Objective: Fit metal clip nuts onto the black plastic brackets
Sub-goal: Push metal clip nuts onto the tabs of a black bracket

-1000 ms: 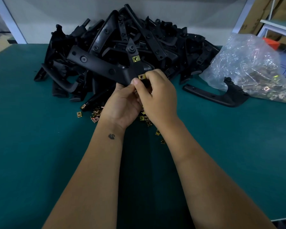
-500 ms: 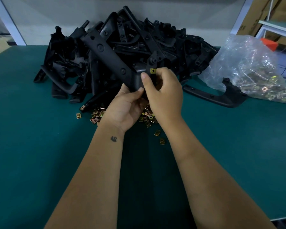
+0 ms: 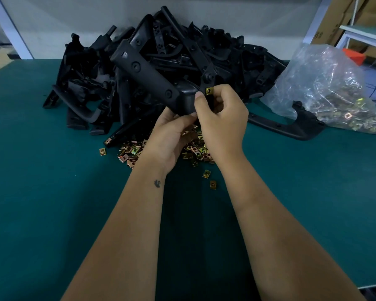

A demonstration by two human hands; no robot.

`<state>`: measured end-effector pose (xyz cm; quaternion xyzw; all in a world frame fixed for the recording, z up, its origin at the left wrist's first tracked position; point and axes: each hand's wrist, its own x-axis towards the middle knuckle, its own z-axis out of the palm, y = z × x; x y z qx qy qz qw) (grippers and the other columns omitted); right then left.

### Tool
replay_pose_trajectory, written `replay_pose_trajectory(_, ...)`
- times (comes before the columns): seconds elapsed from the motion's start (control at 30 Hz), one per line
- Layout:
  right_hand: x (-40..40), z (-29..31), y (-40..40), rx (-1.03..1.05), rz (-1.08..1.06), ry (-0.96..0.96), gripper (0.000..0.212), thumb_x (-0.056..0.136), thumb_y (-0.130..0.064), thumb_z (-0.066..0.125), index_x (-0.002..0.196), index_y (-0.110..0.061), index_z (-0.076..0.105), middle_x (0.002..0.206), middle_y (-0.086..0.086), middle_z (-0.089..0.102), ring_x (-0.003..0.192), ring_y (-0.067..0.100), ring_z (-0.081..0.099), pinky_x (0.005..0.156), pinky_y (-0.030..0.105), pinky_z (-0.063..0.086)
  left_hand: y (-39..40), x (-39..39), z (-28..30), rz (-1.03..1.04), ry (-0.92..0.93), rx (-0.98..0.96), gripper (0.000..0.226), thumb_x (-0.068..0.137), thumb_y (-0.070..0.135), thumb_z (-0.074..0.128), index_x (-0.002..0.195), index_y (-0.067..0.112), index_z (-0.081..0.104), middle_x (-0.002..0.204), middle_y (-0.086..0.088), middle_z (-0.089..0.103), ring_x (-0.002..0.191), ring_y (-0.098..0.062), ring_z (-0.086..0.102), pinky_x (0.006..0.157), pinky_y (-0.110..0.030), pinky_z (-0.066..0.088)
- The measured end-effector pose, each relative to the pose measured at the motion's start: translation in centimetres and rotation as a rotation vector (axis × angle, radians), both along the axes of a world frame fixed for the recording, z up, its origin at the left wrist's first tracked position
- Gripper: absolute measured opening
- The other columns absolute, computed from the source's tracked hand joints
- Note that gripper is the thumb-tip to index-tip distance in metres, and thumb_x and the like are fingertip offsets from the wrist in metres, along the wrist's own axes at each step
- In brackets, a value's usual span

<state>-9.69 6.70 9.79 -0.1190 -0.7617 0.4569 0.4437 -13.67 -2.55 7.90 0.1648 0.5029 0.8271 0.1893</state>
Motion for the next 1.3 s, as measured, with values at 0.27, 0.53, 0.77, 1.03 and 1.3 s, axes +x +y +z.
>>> replay_pose_trajectory(0.27, -0.1, 0.0, 0.6, -0.156, 0.182, -0.05, 0.012, 0.088, -0.029, 0.065, 0.081, -0.021, 0.066, 0.07, -0.016, 0.06, 0.068, -0.003, 0.054, 0.063, 0.013, 0.041, -0.5, -0.6, 0.1, 0.351, -0.102, 0.039, 0.01, 0.095, 0.013, 0.064, 0.09, 0.022, 0.069, 0.088, 0.001, 0.069, 0.07, -0.012, 0.058, 0.06, -0.021, 0.051)
replay_pose_trajectory(0.53, -0.4, 0.1, 1.8, -0.638, 0.504, -0.135, 0.026, 0.092, 0.003, 0.051, 0.104, -0.01, 0.069, 0.076, 0.004, 0.067, 0.059, 0.014, 0.059, 0.058, 0.026, 0.049, -0.7, -0.7, 0.7, 0.45, -0.317, 0.374, 0.016, 0.095, 0.009, 0.065, 0.084, 0.009, 0.054, 0.075, -0.004, 0.066, 0.061, -0.011, 0.065, 0.059, -0.018, 0.054)
replay_pose_trajectory(0.77, -0.5, -0.5, 0.5, -0.597, 0.656, -0.175, 0.01, 0.086, -0.006, 0.063, 0.079, -0.011, 0.065, 0.062, 0.0, 0.059, 0.059, 0.013, 0.053, 0.054, 0.026, 0.042, 0.3, 0.7, 1.1, 0.507, -0.031, 0.158, 0.008, 0.092, 0.008, 0.068, 0.091, 0.015, 0.064, 0.088, 0.0, 0.068, 0.08, -0.016, 0.067, 0.074, -0.026, 0.056)
replay_pose_trajectory(1.03, -0.4, -0.1, 2.3, -0.953, 0.507, 0.004, 0.021, 0.091, -0.019, 0.068, 0.073, -0.017, 0.058, 0.05, -0.005, 0.044, 0.043, 0.008, 0.037, 0.044, 0.02, 0.033, 1.6, 1.8, 0.8, 0.453, 0.019, -0.035, 0.015, 0.095, 0.022, 0.066, 0.081, 0.018, 0.071, 0.066, 0.004, 0.068, 0.058, -0.006, 0.058, 0.055, -0.02, 0.048)
replay_pose_trajectory(1.3, 1.2, 0.4, 2.2, -1.115, 0.382, 0.054, 0.019, 0.089, -0.021, 0.072, 0.104, -0.01, 0.068, 0.097, 0.013, 0.073, 0.08, 0.026, 0.071, 0.067, 0.033, 0.059, 5.1, 4.4, 0.9, 0.424, -0.052, -0.024, 0.005, 0.09, 0.017, 0.072, 0.094, 0.02, 0.074, 0.089, 0.01, 0.077, 0.084, -0.002, 0.072, 0.07, -0.015, 0.054)
